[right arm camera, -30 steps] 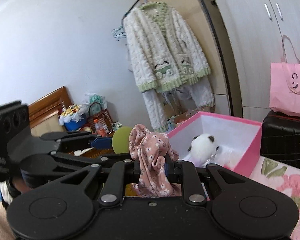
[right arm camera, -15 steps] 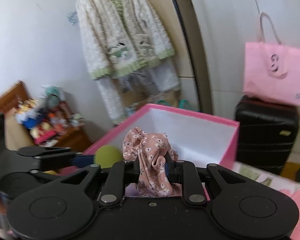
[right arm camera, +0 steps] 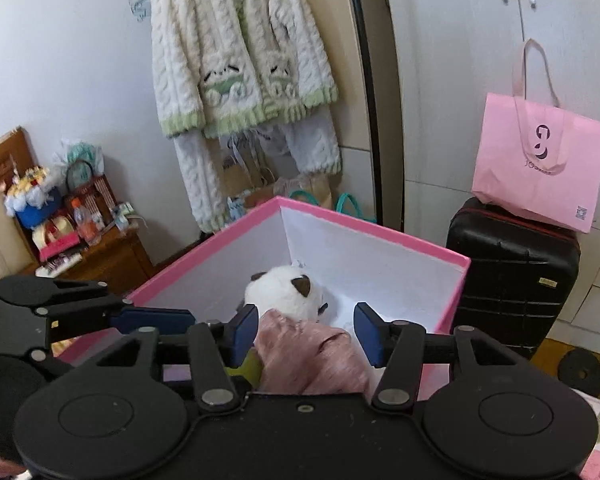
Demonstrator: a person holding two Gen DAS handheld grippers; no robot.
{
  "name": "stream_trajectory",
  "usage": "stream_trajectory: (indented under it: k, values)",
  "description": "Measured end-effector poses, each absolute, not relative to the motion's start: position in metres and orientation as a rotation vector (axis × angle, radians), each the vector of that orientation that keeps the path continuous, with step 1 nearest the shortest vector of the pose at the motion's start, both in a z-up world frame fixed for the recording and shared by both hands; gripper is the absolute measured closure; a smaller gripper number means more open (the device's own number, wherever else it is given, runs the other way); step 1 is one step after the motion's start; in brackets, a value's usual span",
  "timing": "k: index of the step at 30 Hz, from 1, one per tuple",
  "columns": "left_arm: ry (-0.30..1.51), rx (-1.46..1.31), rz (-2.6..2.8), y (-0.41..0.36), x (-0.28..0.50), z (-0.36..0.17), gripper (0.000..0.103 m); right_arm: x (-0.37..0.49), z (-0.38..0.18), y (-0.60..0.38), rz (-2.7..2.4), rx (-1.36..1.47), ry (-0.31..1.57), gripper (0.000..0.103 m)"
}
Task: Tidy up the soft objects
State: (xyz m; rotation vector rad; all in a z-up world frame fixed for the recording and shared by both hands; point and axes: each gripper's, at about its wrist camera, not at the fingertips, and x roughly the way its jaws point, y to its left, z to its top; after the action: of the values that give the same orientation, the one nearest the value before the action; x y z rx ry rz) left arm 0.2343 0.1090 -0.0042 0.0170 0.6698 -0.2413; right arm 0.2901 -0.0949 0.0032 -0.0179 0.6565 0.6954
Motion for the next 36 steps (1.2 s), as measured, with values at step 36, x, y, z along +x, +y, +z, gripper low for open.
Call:
stream_trajectory:
  k: [36]
  values:
    - [0.531,0.052,-0.219,0.06,0.058,0.053,0.001,0.072,0.058,-0.23,0.443,-0.069,0.421,0.026]
